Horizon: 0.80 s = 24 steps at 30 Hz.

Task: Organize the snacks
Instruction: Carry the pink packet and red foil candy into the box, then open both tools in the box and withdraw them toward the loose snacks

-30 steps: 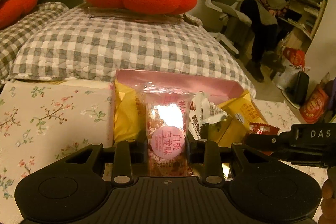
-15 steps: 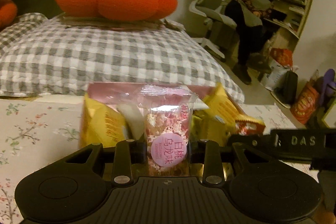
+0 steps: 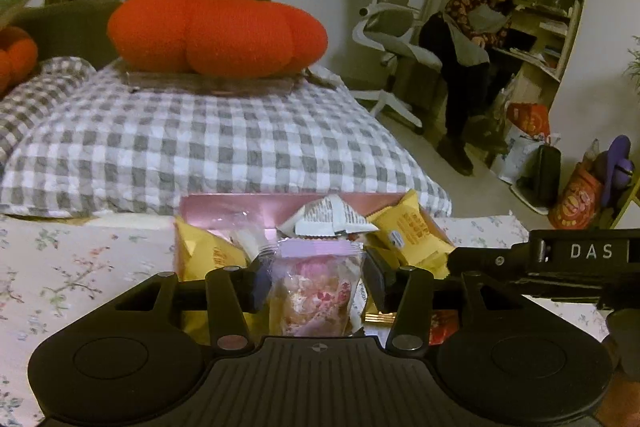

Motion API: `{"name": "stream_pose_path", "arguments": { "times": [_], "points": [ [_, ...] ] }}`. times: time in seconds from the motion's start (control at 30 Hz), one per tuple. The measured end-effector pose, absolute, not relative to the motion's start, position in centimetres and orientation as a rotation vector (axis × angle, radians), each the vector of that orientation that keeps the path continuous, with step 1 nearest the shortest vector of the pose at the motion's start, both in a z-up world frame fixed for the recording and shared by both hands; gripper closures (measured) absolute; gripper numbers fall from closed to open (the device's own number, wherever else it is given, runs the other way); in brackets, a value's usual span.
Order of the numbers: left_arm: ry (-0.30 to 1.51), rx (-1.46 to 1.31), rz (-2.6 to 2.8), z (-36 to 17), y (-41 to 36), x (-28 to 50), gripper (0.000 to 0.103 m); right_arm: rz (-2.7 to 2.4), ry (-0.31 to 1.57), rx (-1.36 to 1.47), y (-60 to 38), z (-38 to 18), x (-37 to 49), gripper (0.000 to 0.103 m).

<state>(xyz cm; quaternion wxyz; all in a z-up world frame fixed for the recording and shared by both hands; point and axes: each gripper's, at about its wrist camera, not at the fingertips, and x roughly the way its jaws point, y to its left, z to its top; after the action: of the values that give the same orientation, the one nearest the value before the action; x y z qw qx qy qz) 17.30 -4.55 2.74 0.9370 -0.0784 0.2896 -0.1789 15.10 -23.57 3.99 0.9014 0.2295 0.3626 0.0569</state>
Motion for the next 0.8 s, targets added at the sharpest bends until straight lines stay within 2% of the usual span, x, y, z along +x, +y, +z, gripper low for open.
{"name": "stream_pose_path", "arguments": {
  "times": [0.1, 0.2, 0.27, 0.33, 0.57, 0.67, 0.8],
  "points": [
    [0.576, -0.185, -0.364, 3.6, -3.7, 16.9, 0.055, 0.116, 0.755, 0.489, -24.0, 4.2, 14.8, 0.053],
    [0.565, -0.210, -0.361, 3.8, -3.1, 17.0, 0.043, 0.110, 0.767, 0.499, -24.3, 4.3, 14.4, 0.052],
    [0.560, -0.209, -0.349, 3.6, -3.0, 17.1, 0.031, 0.113, 0.775, 0.500, -24.3, 4.3, 14.2, 0.052],
    [0.566, -0.219, -0.339, 3.5, -2.7, 17.2, 0.027, 0.112, 0.781, 0.500, -24.4, 4.3, 14.0, 0.051],
    [0.538, -0.279, -0.255, 4.8, -0.8, 16.4, 0.025, 0.109, 0.786, 0.493, -24.5, 4.8, 13.6, 0.051],
    [0.586, -0.238, -0.201, 5.0, -1.1, 15.7, 0.021, 0.104, 0.793, 0.479, -24.8, 4.9, 13.7, 0.048],
    [0.663, -0.227, -0.173, 4.4, -1.3, 14.4, 0.020, 0.095, 0.818, 0.467, -25.2, 4.8, 13.6, 0.048]
  ]
}}
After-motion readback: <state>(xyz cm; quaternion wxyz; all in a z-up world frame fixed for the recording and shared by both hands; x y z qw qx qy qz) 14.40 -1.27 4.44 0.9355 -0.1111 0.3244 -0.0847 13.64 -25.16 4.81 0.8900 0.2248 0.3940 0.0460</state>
